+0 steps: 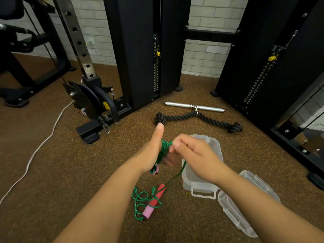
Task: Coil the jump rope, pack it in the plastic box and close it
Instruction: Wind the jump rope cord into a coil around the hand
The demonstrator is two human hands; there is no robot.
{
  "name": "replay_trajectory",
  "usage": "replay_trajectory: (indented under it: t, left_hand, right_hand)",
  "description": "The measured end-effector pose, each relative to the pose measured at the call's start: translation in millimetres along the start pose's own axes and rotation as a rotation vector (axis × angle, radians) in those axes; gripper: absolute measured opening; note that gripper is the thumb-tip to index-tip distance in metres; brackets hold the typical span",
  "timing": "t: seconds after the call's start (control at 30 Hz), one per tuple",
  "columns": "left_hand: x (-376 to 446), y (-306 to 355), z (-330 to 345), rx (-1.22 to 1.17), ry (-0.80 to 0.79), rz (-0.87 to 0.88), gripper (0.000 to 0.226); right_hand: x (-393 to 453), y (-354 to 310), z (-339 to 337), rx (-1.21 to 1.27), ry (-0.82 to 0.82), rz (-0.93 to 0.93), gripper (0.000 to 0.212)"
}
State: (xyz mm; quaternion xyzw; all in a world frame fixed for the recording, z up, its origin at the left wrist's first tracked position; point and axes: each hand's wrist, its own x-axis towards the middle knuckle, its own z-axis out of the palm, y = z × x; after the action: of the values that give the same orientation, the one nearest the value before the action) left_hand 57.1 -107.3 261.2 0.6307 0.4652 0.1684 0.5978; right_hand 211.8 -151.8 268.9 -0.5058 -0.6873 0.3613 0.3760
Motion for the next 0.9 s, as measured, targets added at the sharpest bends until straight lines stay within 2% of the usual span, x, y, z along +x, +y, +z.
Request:
replay_trajectory:
  t: [0.1, 0.27, 0.5, 0.63, 0.7, 0.8, 0.9]
  left_hand:
    - [1, 4, 1, -0.078, -0.128, -0.044, 0.109]
    - [-1, 11, 2, -0.119, -0.156, 0.032, 0.061]
    - [4, 13, -6, -0.534, -0.09, 0.107, 0.051]
    - [5, 12, -18, -0.76, 0.015, 0.129, 0.055]
    - [6, 11, -23, -0.833, 0.086, 0.122, 0.057]
    - [7, 8, -28, -0.87, 0.154, 0.114, 0.058]
    - [6, 9, -29, -0.869, 0.182, 0.117, 0.057]
  right_hand:
    - [7, 5, -9, 0.0, 0.11, 0.062, 0.026]
    - [10, 17, -12, 0.164, 0.15, 0.191, 0.027]
    - [4, 24, -18, 0.406, 0.02, 0.335, 0.037]
    - [-2, 30, -24, 0.486, -0.062, 0.397, 0.027]
    - [-4, 34, -27, 0.469, -0.096, 0.435, 0.022]
    - [-5, 40, -29, 0.377, -0.142, 0.48, 0.026]
    - [-5, 41, -27, 0.171, -0.169, 0.529, 0.022]
